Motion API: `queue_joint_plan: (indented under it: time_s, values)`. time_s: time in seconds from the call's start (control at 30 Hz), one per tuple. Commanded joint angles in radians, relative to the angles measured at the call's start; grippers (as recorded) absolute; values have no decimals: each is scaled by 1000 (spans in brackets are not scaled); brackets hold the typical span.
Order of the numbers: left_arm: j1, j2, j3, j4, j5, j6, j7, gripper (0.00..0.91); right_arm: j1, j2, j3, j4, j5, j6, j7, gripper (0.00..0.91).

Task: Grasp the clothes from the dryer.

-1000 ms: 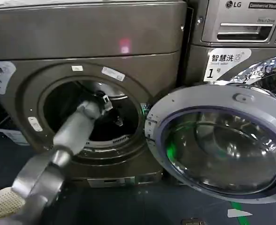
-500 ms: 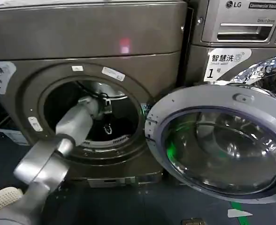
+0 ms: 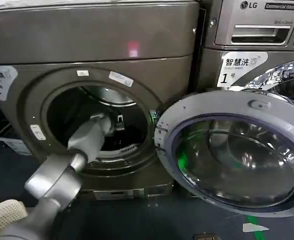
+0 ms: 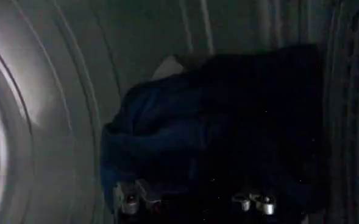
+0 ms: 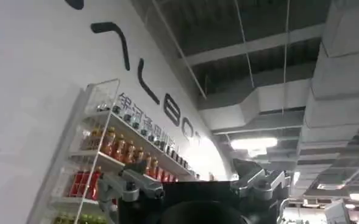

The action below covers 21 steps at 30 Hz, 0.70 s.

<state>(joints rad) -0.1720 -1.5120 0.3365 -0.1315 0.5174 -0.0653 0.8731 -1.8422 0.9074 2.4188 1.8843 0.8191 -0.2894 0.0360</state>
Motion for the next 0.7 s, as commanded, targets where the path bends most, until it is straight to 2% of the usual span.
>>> queue_joint_plan:
  time_s: [0.03,0.17,0.4,0.57,0.63,0.7]
  values:
    - [7,-19,7,11,-24,1,-73,0,4,3,-6,0,0,2,-1,907]
    - [22,-10,-82,-12,-49,20,-111,0,4,7,-7,0,0,5,-1,907]
    - [118,43,-360,-192,-131,184,-274,0,26,24,-42,20,-6,6,1,907]
    - [295,103,-462,-449,-227,322,-452,0,31,29,-57,29,-17,7,0,907]
    - [369,118,-520,-622,-241,379,-522,0,29,29,-57,30,-19,8,0,907]
    - [413,123,-578,-714,-305,393,-598,0,29,29,-58,30,-20,8,1,907]
